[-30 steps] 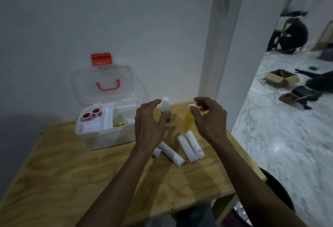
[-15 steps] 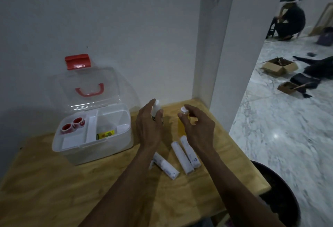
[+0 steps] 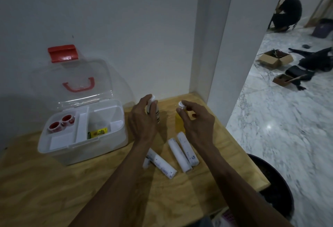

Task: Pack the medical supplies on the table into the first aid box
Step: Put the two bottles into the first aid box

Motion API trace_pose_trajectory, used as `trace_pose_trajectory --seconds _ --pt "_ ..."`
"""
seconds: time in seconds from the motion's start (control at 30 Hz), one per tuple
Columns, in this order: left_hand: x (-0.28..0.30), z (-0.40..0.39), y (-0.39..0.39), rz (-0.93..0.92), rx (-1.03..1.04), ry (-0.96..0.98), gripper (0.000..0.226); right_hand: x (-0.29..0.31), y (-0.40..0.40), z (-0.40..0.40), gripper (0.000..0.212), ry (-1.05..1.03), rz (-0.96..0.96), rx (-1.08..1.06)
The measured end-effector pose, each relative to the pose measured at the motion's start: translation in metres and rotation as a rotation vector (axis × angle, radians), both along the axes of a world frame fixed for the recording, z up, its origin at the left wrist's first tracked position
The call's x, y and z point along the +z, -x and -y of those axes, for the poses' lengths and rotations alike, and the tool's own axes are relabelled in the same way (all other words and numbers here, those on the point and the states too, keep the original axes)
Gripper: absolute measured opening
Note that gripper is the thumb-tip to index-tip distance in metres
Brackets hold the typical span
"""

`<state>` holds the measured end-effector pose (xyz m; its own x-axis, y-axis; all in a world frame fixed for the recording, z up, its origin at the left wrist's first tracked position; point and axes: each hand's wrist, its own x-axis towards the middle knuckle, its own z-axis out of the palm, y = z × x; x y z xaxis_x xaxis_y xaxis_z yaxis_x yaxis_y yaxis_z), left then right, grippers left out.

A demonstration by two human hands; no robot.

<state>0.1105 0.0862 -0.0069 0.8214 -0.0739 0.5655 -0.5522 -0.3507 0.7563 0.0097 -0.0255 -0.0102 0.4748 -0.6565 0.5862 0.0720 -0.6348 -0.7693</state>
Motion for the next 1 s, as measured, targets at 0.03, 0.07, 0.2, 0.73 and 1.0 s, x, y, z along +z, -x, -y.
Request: trace_pose_trajectory --seconds 0.03,0.07,0.2,0.73,1.0 --pt "0.001 0.0 0.0 0.002 -0.003 0.014 0.025 0.002 0.0 0.001 0.025 -0.001 0.0 -0.001" --pt "0.002 0.0 0.001 0.006 -0.006 0.027 0.025 0.005 0.001 0.001 0.025 0.004 0.002 -0.005" --pt "0.022 -0.003 0.011 0.044 -0.009 0.094 0.022 0.023 0.003 0.002 0.024 0.027 0.024 -0.016" --pt "0.124 -0.131 -0.011 0.184 0.138 0.155 0.021 0.111 -0.044 -0.092 0.019 0.003 0.138 0.284" --pt "0.104 -0.144 -0.049 0.134 0.126 0.118 0.021 0.095 -0.087 -0.124 0.018 -0.024 0.093 0.336"
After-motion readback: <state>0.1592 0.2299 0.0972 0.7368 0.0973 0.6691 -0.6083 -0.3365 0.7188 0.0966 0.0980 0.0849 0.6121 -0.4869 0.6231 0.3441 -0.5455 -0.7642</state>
